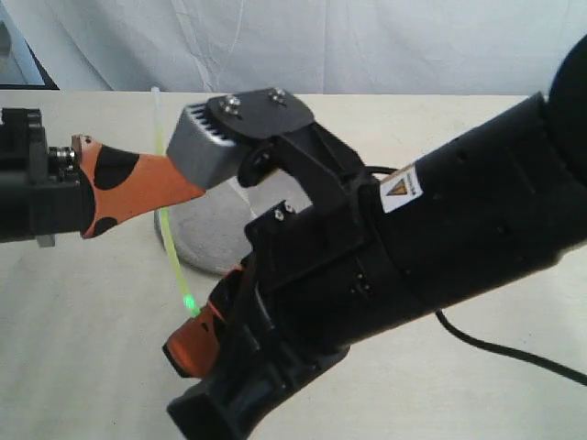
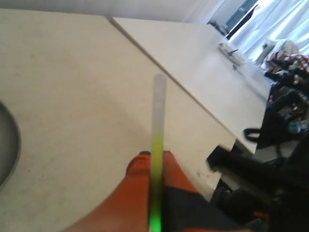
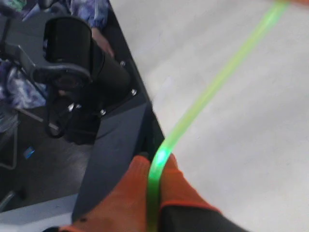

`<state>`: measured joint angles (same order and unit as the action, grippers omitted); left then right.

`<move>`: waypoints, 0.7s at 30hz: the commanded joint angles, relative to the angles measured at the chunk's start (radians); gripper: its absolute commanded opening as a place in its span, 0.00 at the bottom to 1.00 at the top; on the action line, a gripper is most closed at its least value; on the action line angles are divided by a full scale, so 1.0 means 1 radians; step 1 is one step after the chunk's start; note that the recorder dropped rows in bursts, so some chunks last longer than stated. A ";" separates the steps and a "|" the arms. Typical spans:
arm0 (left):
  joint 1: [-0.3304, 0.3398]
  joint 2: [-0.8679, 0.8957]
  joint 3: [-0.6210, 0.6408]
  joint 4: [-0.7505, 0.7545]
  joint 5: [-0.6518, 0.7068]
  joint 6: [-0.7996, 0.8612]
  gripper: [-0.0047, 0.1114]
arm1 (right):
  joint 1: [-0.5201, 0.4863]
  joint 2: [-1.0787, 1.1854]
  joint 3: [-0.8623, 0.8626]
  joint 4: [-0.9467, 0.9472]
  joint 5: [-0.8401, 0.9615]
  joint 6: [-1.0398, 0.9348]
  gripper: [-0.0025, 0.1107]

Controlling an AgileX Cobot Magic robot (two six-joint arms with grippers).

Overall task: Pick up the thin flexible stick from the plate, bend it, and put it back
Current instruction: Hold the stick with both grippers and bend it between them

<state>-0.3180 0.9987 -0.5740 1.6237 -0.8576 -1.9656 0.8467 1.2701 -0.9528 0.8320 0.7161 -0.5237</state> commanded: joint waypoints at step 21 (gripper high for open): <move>-0.006 0.013 0.001 -0.075 -0.070 0.096 0.04 | 0.003 0.030 -0.010 0.011 -0.161 0.010 0.01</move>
<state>-0.3139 1.0069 -0.5740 1.4335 -0.9599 -1.8777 0.8529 1.3297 -0.9529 0.7572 0.6627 -0.4303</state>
